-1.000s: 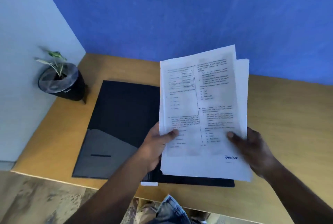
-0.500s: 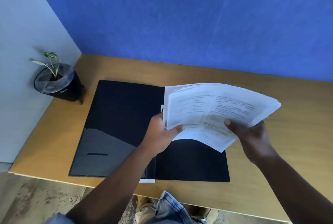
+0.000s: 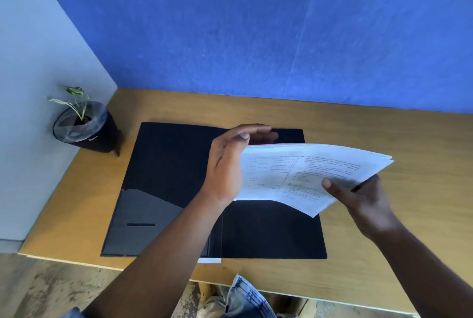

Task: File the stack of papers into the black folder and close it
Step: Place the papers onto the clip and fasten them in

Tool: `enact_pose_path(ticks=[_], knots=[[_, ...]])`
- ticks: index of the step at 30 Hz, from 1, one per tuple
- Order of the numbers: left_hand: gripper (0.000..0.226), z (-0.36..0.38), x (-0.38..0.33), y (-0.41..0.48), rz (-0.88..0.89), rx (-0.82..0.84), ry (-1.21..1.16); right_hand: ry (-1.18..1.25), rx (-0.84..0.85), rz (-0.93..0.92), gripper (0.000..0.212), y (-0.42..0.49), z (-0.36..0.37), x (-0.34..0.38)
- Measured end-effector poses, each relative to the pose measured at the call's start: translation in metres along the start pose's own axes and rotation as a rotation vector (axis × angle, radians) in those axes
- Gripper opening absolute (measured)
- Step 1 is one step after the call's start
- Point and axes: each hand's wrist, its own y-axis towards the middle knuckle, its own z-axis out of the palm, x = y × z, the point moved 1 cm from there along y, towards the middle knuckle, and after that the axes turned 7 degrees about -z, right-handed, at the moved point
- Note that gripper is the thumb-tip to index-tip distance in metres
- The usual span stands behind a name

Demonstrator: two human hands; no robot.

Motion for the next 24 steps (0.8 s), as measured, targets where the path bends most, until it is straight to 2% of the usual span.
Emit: enact_pose_path(ticks=[3, 5, 8, 11, 14, 18, 21, 24], knots=[[0.051, -0.001, -0.001, -0.001, 0.040, 0.016, -0.035, 0.021, 0.007, 0.013, 0.039, -0.004, -0.001, -0.005], [0.056, 0.000, 0.001, -0.004, 0.093, 0.067, 0.029, 0.024, -0.001, 0.030, 0.040, -0.006, 0.000, -0.008], [0.017, -0.002, 0.011, -0.008, 0.068, 0.097, 0.179, -0.004, -0.012, 0.010, 0.041, -0.006, 0.004, -0.007], [0.014, -0.003, 0.014, -0.011, 0.128, 0.104, 0.265, -0.025, -0.044, -0.066, 0.033, -0.003, 0.009, 0.004], [0.014, -0.008, 0.011, -0.010, 0.193, 0.089, 0.242, -0.006, -0.056, -0.130, 0.029, -0.001, 0.011, 0.009], [0.025, -0.012, 0.039, -0.015, -0.004, 0.082, 0.166, 0.015, -0.050, 0.002, 0.037, -0.007, 0.014, -0.016], [0.038, -0.014, 0.068, -0.020, -0.122, 0.064, 0.242, -0.009, -0.051, 0.086, 0.041, -0.016, 0.014, -0.038], [0.033, -0.019, 0.076, -0.015, -0.141, 0.026, 0.224, -0.151, -0.062, 0.123, 0.029, -0.019, 0.011, -0.042]])
